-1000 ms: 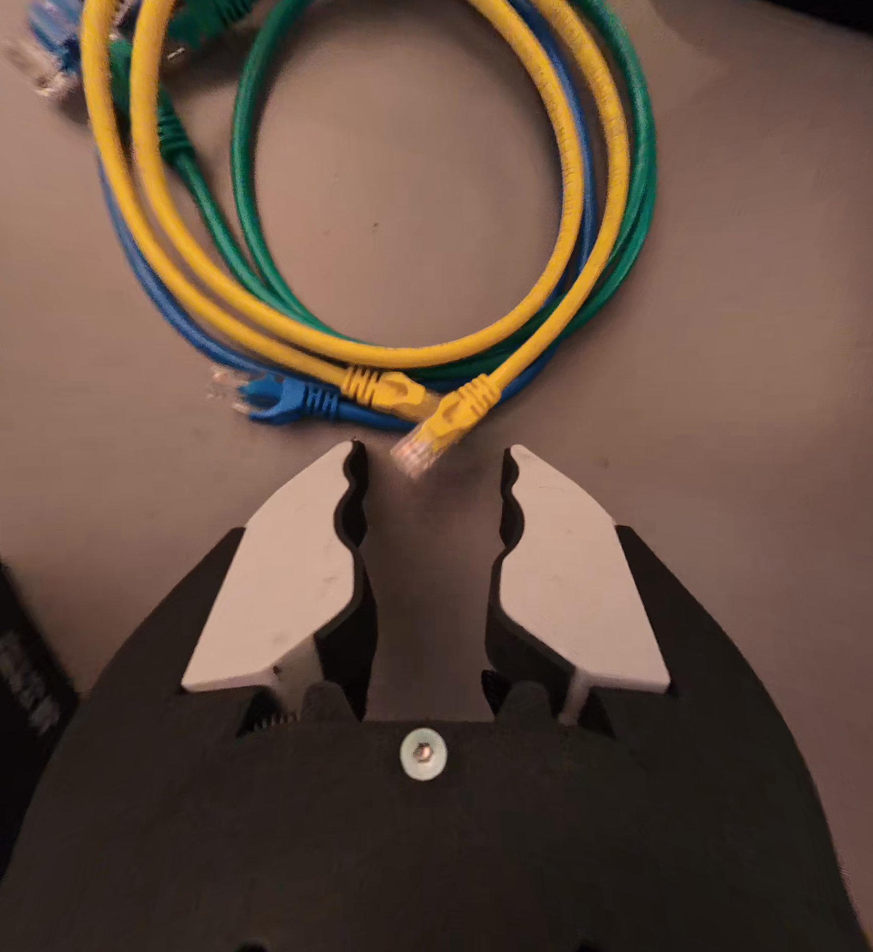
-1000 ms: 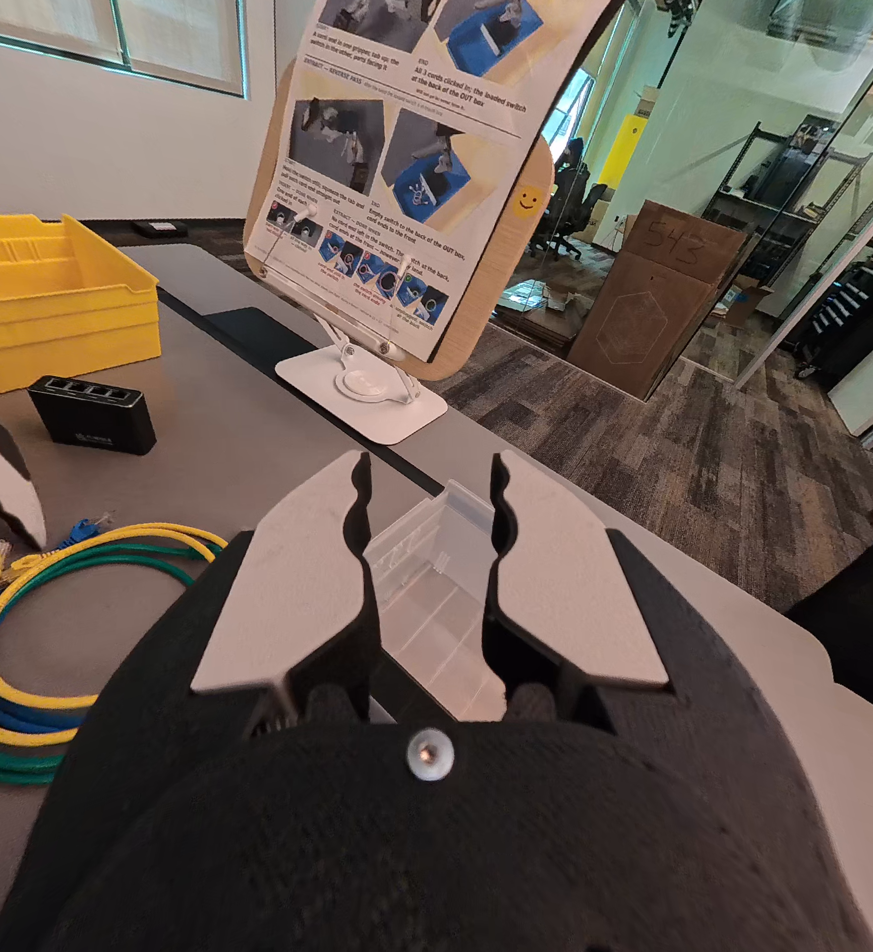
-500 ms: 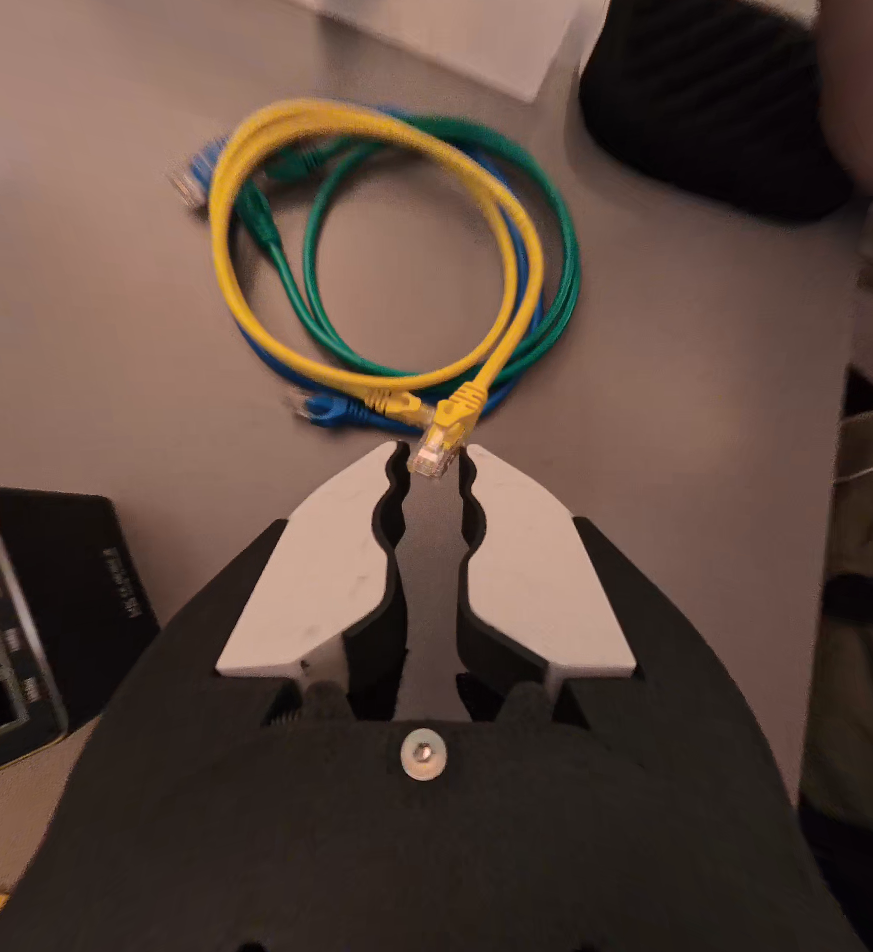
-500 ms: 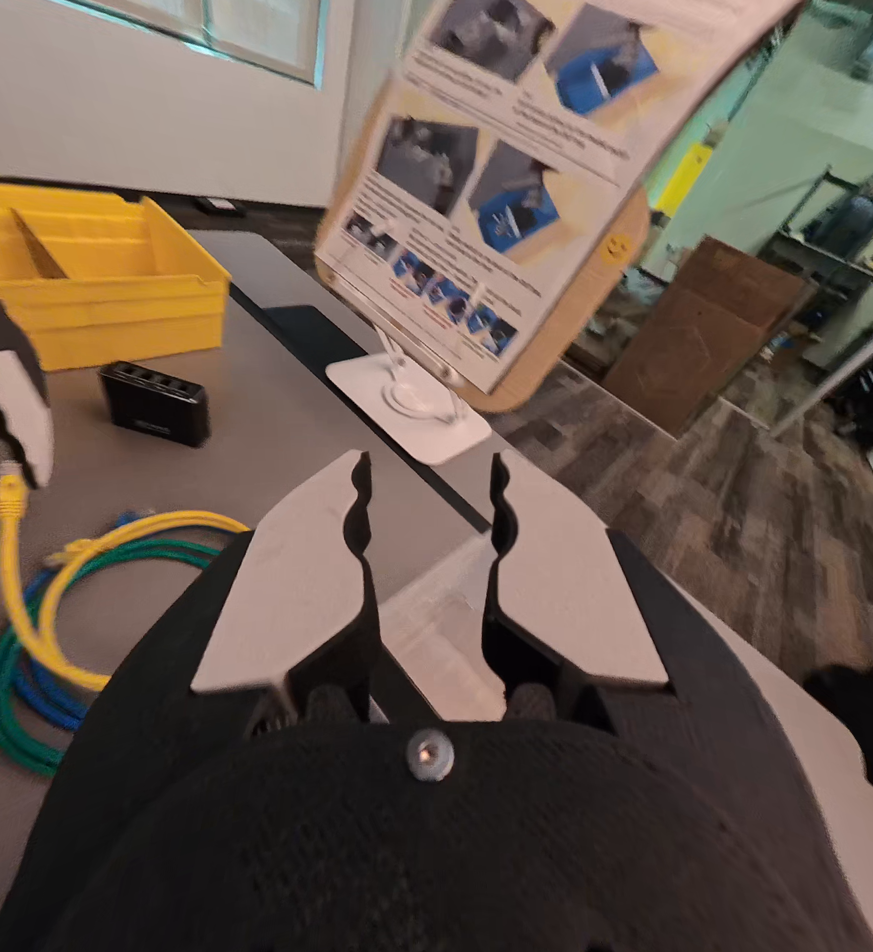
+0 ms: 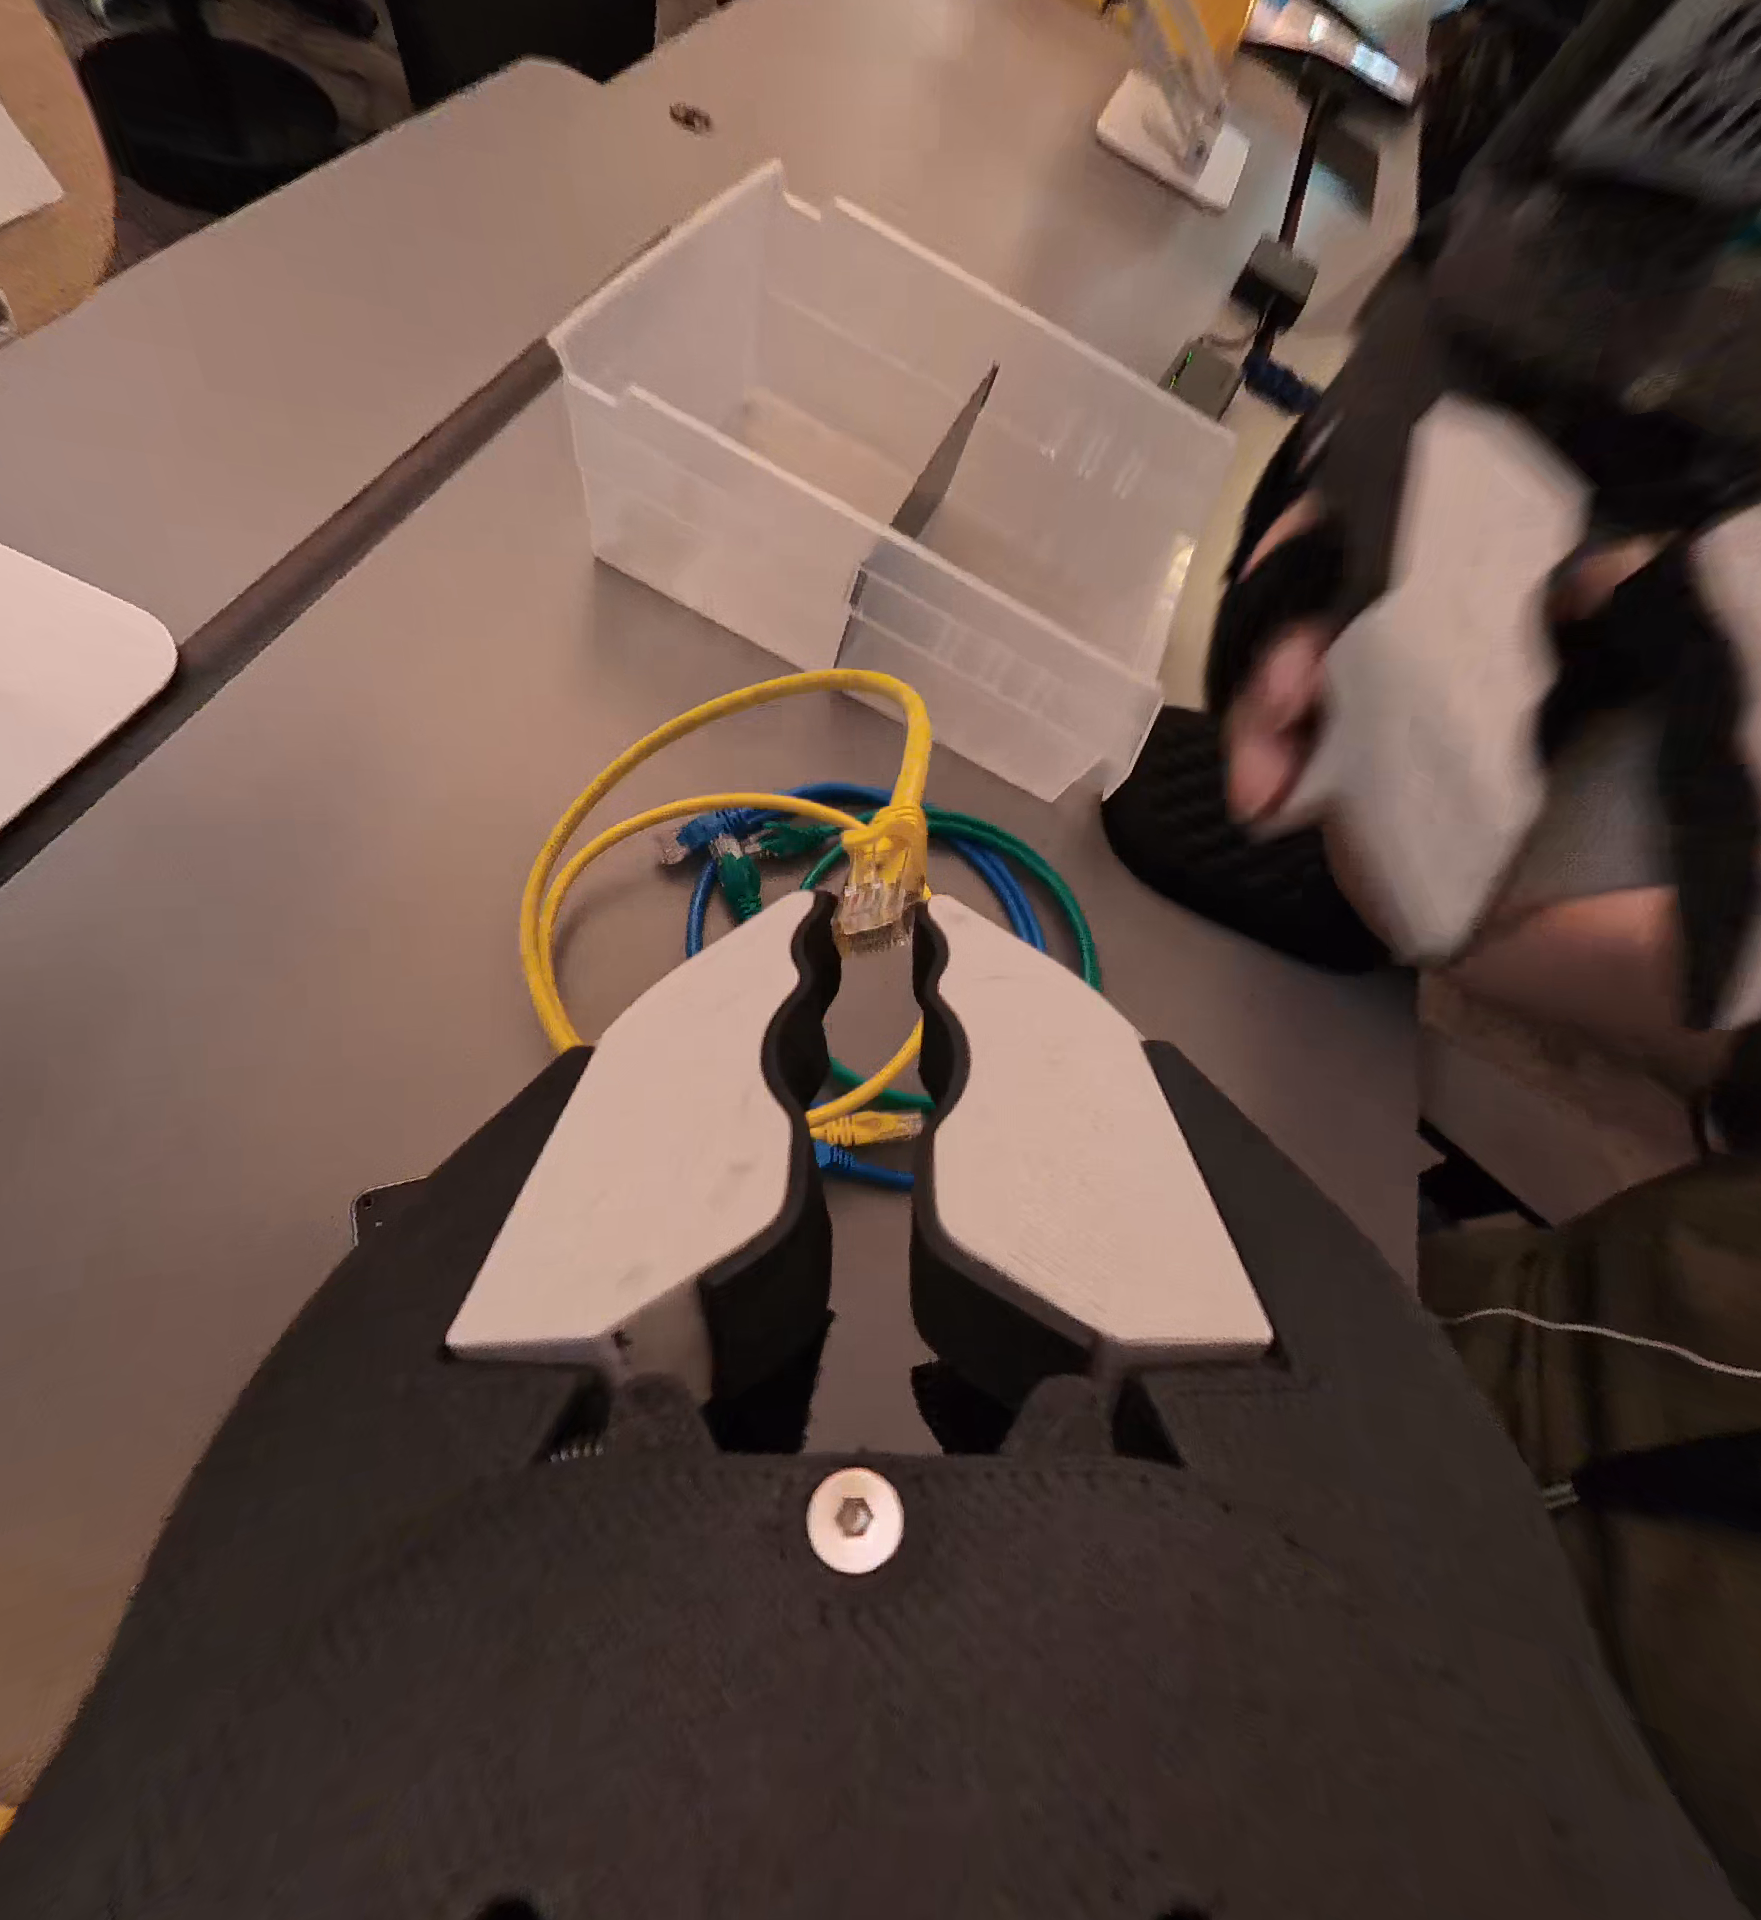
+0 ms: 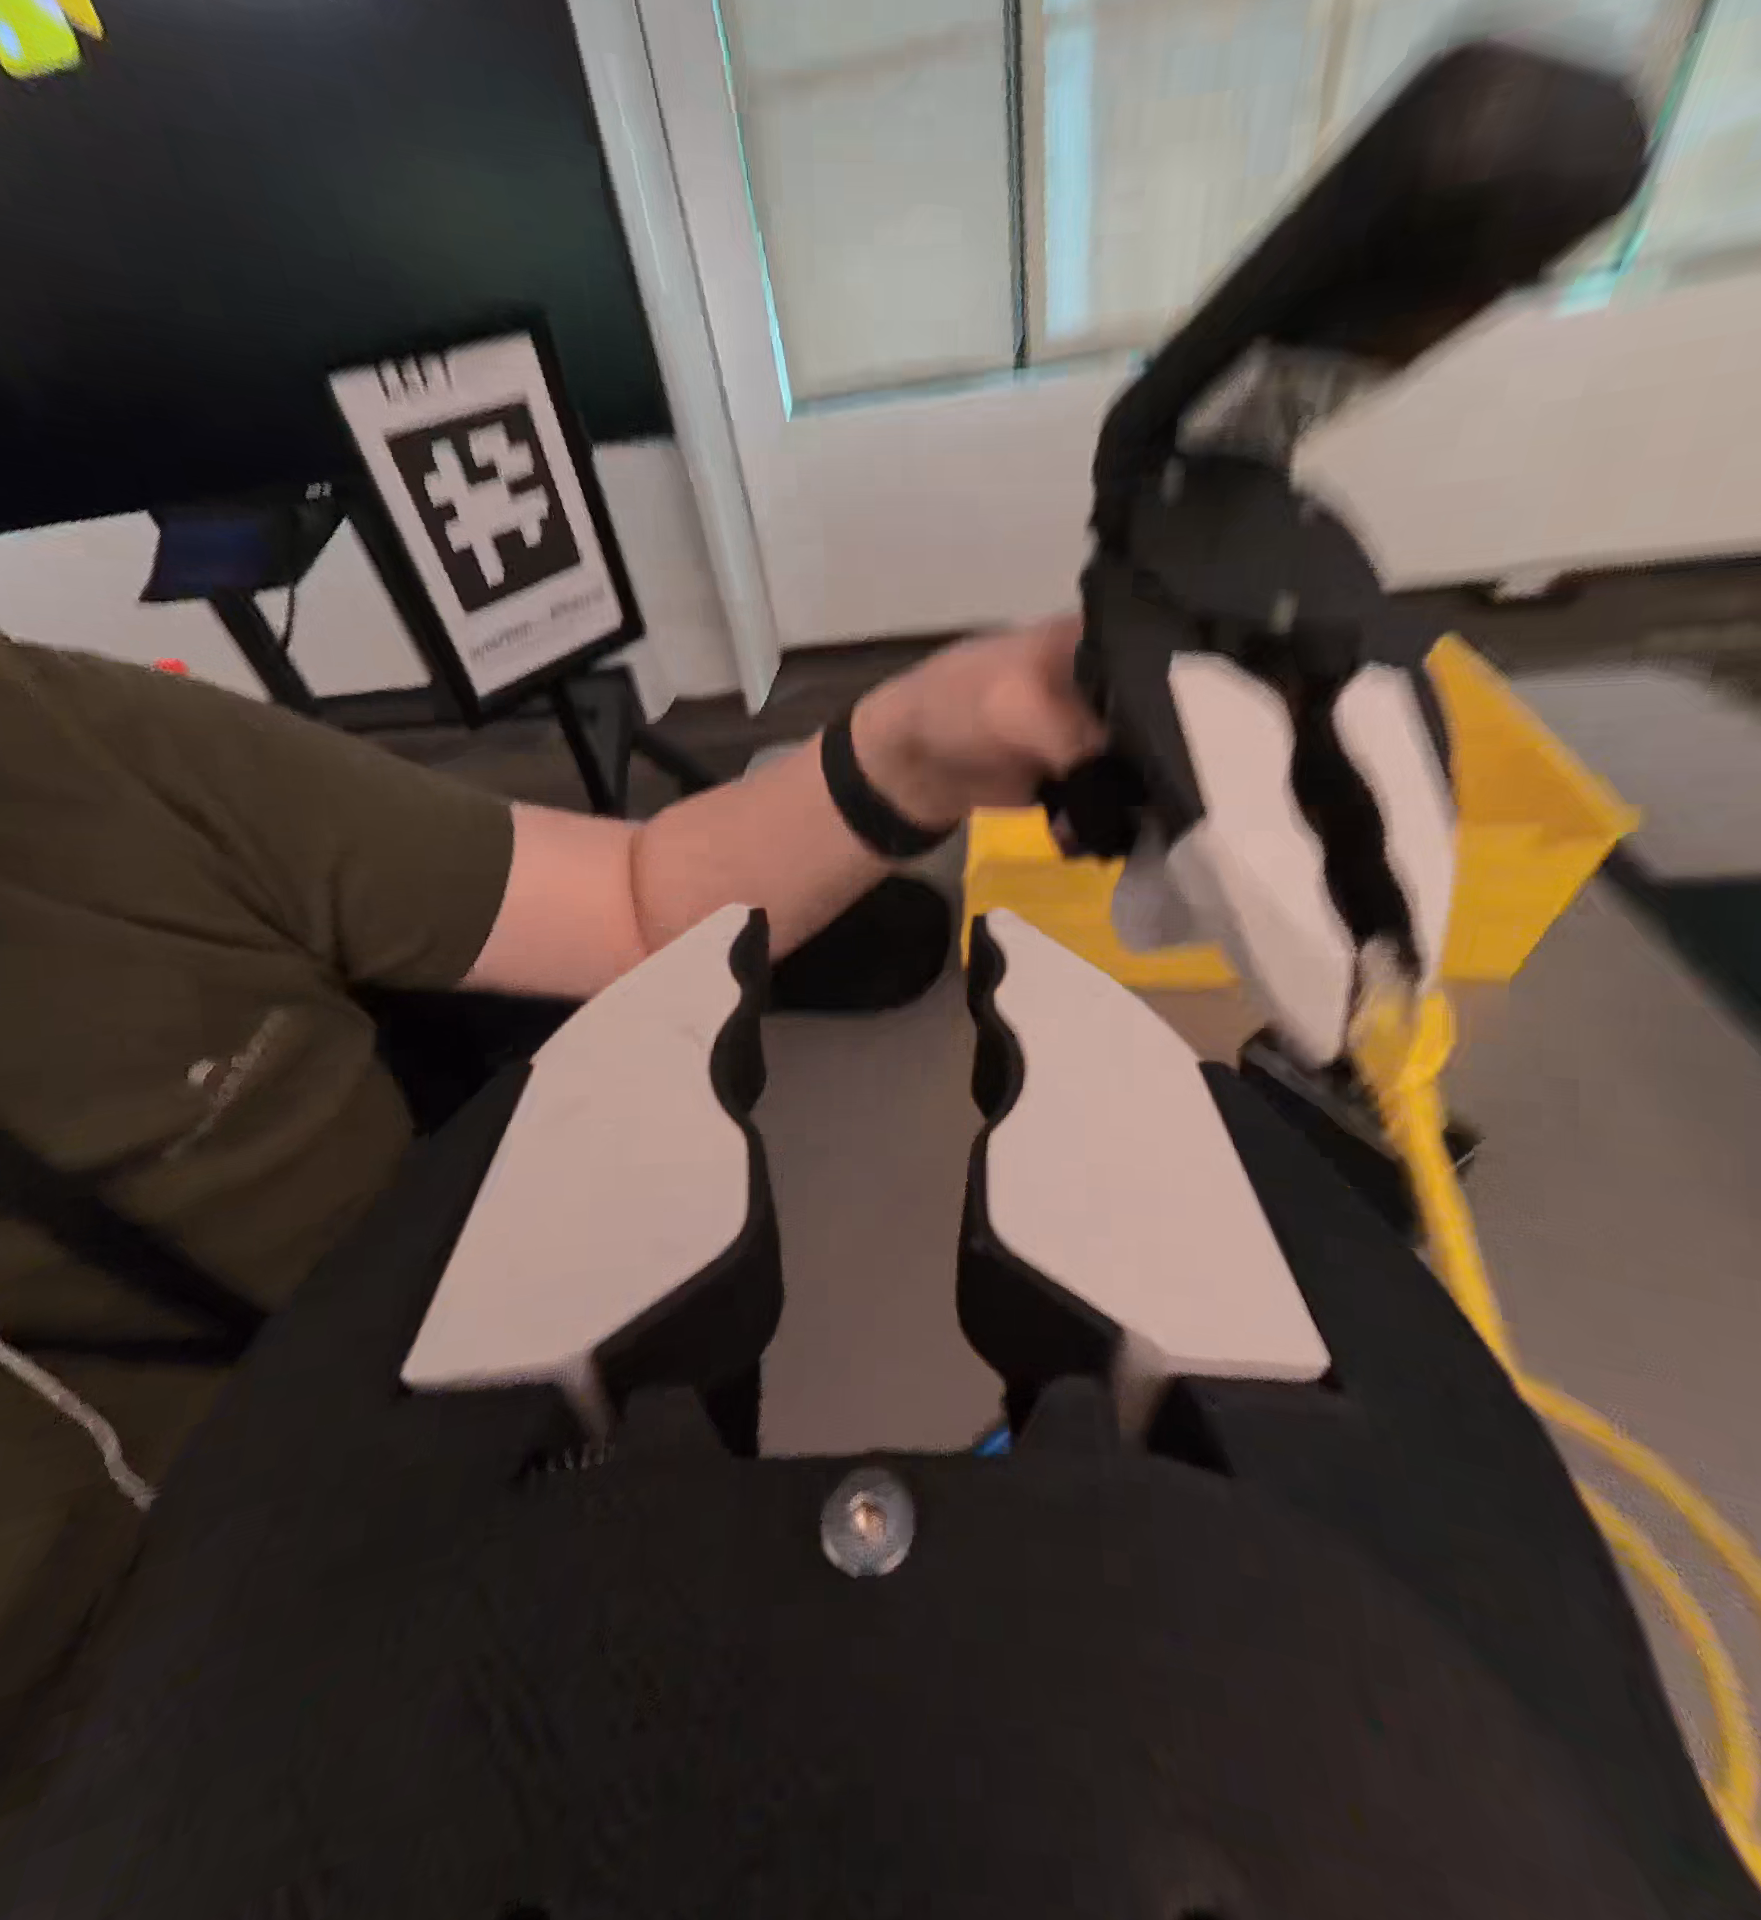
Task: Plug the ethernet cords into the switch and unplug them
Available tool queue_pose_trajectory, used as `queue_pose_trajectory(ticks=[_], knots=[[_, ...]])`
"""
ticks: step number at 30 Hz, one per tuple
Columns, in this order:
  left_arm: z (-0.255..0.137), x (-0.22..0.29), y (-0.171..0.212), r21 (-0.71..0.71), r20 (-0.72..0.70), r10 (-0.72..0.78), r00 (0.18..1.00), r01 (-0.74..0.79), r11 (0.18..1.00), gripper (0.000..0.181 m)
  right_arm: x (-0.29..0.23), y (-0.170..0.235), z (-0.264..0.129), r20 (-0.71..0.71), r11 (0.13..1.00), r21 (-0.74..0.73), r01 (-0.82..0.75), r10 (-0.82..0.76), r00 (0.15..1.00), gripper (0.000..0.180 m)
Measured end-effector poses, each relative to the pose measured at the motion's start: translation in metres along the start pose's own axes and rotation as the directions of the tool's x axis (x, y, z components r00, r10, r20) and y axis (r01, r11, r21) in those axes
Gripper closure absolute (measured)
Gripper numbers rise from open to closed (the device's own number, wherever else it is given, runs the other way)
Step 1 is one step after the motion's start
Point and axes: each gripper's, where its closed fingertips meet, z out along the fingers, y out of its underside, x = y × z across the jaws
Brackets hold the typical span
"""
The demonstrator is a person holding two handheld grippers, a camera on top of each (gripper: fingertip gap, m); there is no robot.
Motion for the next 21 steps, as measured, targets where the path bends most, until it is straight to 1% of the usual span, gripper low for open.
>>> queue_pose_trajectory(ticks=[2, 3, 4, 6, 7, 8, 9, 10, 12, 14, 15, 16, 17, 18, 21], knots=[[-0.007, -0.003, 0.001, 0.044, -0.019, -0.009, 1.0, 0.01, 0.999, 0.168, 0.011, 0.03, 0.017, 0.023, 0.989, -0.11, -0.094, 0.097, 0.995, 0.147], [-0.011, -0.006, 0.003, 0.04, -0.02, -0.017, 1.0, 0.018, 0.999, 0.168, 0.019, 0.041, 0.023, 0.005, 0.982, -0.135, -0.132, 0.134, 0.991, 0.15], [-0.016, -0.007, 0.003, 0.045, -0.027, -0.02, 0.999, 0.021, 0.999, 0.168, 0.031, 0.049, 0.03, -0.042, 0.979, -0.13, -0.157, 0.153, 0.987, 0.15], [-0.027, -0.006, -0.005, 0.103, -0.062, -0.026, 0.998, 0.032, 0.994, 0.168, 0.064, 0.058, 0.038, -0.201, 0.985, -0.08, -0.152, 0.133, 0.97, 0.15], [-0.032, -0.003, -0.008, 0.126, -0.088, -0.029, 0.996, 0.04, 0.991, 0.168, 0.077, 0.062, 0.041, -0.259, 0.987, -0.056, -0.15, 0.131, 0.957, 0.145], [-0.036, -0.001, -0.011, 0.145, -0.111, -0.027, 0.993, 0.044, 0.988, 0.168, 0.087, 0.062, 0.042, -0.295, 0.987, -0.01, -0.161, 0.151, 0.944, 0.14], [-0.04, 0.003, -0.014, 0.16, -0.131, -0.02, 0.991, 0.041, 0.986, 0.168, 0.093, 0.059, 0.043, -0.301, 0.981, 0.075, -0.178, 0.193, 0.934, 0.137], [-0.042, 0.006, -0.015, 0.165, -0.148, -0.009, 0.989, 0.034, 0.986, 0.168, 0.096, 0.051, 0.042, -0.282, 0.964, 0.187, -0.191, 0.239, 0.929, 0.135], [-0.044, 0.012, -0.016, 0.166, -0.157, 0.022, 0.987, 0.004, 0.986, 0.168, 0.096, 0.03, 0.032, -0.213, 0.886, 0.423, -0.188, 0.299, 0.93, 0.133], [-0.041, 0.019, -0.015, 0.156, -0.164, 0.073, 0.984, -0.047, 0.987, 0.168, 0.092, 0.012, 0.016, -0.119, 0.788, 0.584, -0.194, 0.32, 0.94, 0.133], [-0.039, 0.021, -0.014, 0.142, -0.157, 0.097, 0.983, -0.074, 0.987, 0.168, 0.089, 0.006, 0.009, -0.065, 0.747, 0.627, -0.22, 0.332, 0.941, 0.136], [-0.036, 0.022, -0.012, 0.128, -0.141, 0.121, 0.983, -0.103, 0.986, 0.168, 0.086, 0.002, 0.004, 0.002, 0.72, 0.644, -0.261, 0.34, 0.941, 0.139], [-0.034, 0.022, -0.011, 0.117, -0.126, 0.141, 0.982, -0.127, 0.985, 0.168, 0.082, -0.001, 0.001, 0.07, 0.706, 0.638, -0.308, 0.345, 0.936, 0.145], [-0.032, 0.024, -0.01, 0.11, -0.118, 0.158, 0.98, -0.145, 0.983, 0.168, 0.081, -0.002, 0.0, 0.108, 0.702, 0.621, -0.349, 0.364, 0.925, 0.152], [-0.029, 0.024, -0.008, 0.094, -0.105, 0.174, 0.979, -0.164, 0.982, 0.168, 0.08, 0.0, -0.002, 0.129, 0.727, 0.575, -0.376, 0.374, 0.919, 0.169]])
